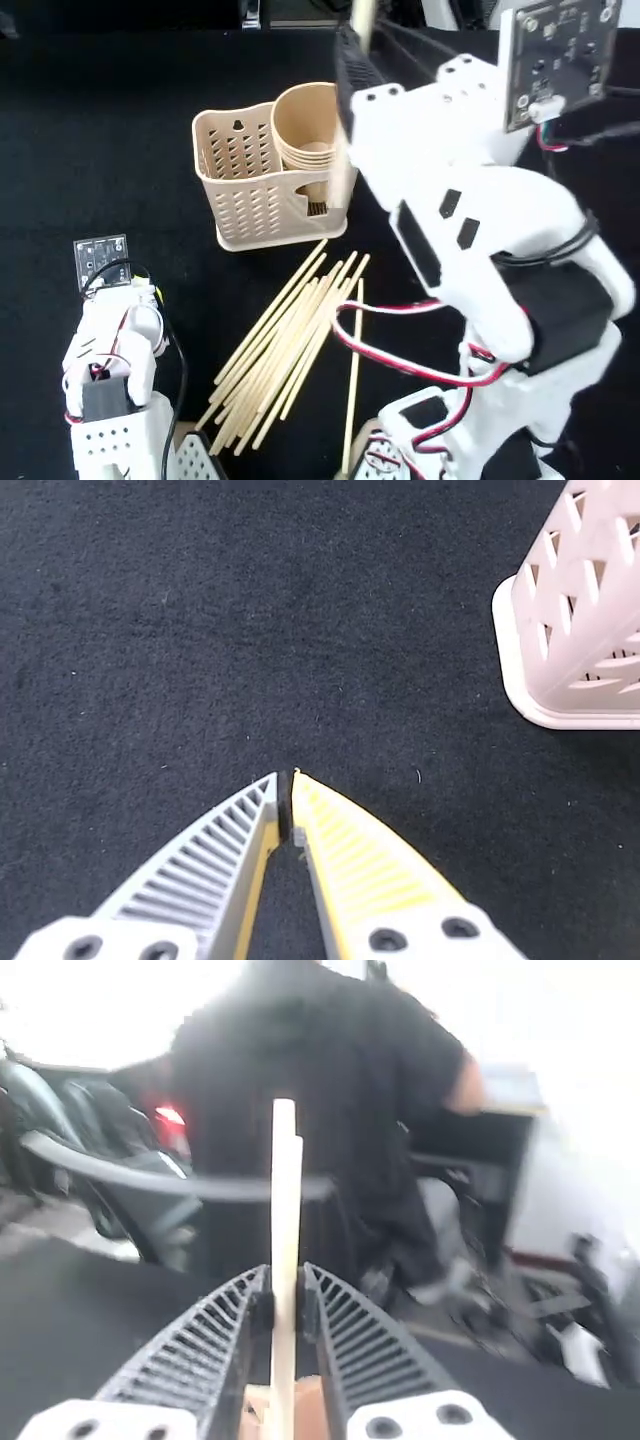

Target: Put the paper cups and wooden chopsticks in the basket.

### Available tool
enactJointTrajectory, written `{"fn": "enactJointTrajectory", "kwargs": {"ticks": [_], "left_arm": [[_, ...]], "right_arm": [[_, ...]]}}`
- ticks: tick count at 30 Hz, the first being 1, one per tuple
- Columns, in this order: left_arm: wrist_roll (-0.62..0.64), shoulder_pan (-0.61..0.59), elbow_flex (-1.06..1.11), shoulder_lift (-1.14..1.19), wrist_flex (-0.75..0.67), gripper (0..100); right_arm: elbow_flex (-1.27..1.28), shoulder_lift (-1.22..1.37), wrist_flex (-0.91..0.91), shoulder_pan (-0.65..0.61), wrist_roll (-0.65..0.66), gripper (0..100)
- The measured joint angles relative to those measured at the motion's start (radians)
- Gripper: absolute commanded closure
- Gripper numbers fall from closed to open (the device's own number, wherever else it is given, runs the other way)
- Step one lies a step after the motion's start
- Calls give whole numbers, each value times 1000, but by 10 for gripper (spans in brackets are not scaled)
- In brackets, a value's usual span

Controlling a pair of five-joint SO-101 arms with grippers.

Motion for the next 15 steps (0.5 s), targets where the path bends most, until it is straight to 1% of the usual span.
{"fn": "enactJointTrajectory", "kwargs": {"ticks": [7, 11, 15], "left_arm": [[0, 0, 2, 0, 0, 953], [0, 0, 2, 0, 0, 953], [0, 0, 2, 0, 0, 953]], "right_arm": [[238, -5, -376, -106, -6, 987], [371, -5, -497, -172, -6, 987], [499, -5, -621, -180, -6, 987]]}}
